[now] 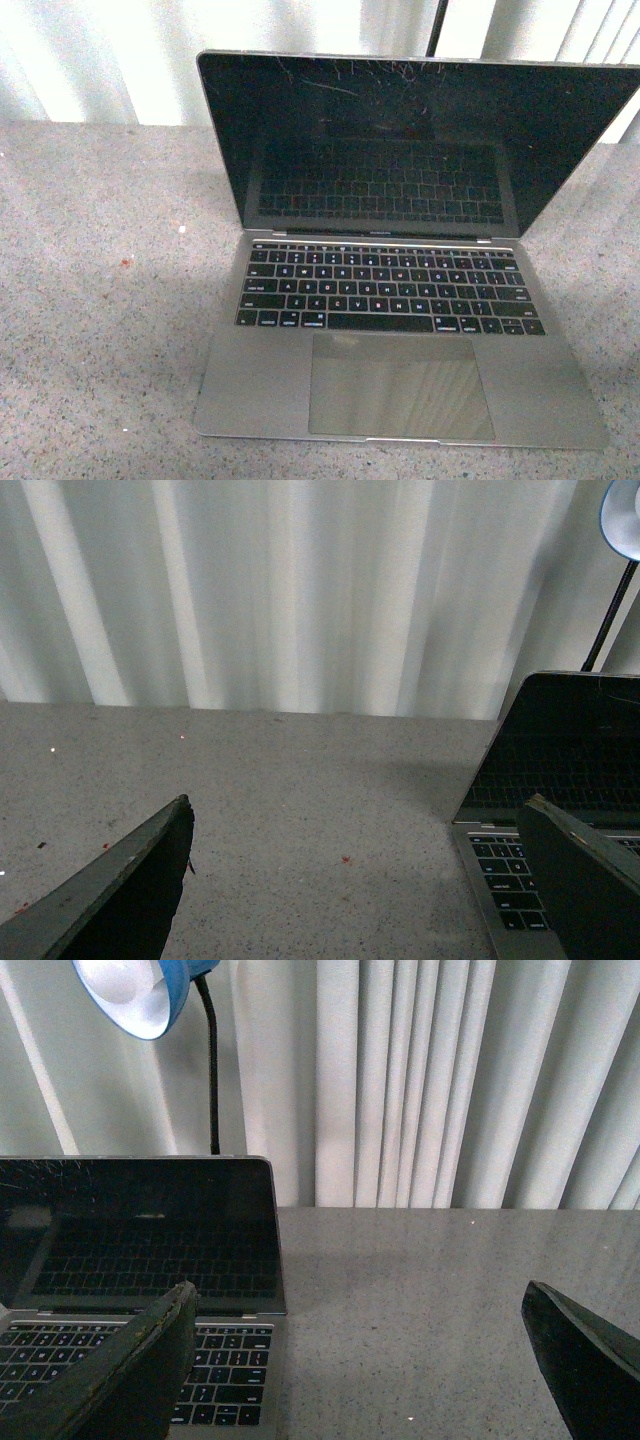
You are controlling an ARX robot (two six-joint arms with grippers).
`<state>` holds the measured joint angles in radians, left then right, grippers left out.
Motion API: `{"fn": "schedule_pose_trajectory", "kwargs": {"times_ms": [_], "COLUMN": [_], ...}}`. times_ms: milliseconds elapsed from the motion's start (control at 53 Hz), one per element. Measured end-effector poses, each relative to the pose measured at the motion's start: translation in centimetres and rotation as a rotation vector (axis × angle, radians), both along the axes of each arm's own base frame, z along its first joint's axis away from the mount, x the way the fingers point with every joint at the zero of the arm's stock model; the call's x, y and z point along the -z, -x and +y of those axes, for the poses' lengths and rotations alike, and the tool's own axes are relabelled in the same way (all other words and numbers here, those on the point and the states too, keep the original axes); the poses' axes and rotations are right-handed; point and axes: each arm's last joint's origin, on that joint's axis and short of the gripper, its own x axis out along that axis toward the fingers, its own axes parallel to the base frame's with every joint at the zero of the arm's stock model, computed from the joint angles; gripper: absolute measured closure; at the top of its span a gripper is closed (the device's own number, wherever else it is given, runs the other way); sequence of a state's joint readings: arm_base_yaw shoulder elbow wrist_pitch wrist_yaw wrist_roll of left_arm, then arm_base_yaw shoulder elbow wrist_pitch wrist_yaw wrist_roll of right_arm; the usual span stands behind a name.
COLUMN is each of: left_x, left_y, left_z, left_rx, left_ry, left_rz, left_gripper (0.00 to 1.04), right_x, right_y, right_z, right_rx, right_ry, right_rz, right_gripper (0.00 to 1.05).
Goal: Close laptop
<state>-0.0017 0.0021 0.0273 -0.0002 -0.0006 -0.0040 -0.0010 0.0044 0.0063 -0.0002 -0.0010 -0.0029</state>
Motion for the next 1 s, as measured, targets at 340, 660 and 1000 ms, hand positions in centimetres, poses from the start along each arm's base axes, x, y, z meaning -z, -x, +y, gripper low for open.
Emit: {"fn": "schedule_pose_trajectory", "kwargs": {"times_ms": [340, 660, 1000], "left_x": [0.0, 0.0, -5.1], "left_y": [0.0, 0.0, -4.8], "left_z": [0.0, 0.0, -0.1], "left_rx": [0.000, 0.000, 0.161], "left_ry": [0.000, 0.000, 0.260], "left_rz": [0.000, 0.000, 0.023], "left_gripper": [0.07, 0.07, 0.07], "right_x": [0.0, 0.0, -4.3], "right_y": [0.0, 0.0, -3.9], "right_z": [0.0, 0.0, 1.0], "right_rx": [0.000, 0.000, 0.034], "right_ry": [0.000, 0.000, -0.183], "right_rz": [0.000, 0.000, 0.318], "right_gripper": [0.07, 0.07, 0.07]}}
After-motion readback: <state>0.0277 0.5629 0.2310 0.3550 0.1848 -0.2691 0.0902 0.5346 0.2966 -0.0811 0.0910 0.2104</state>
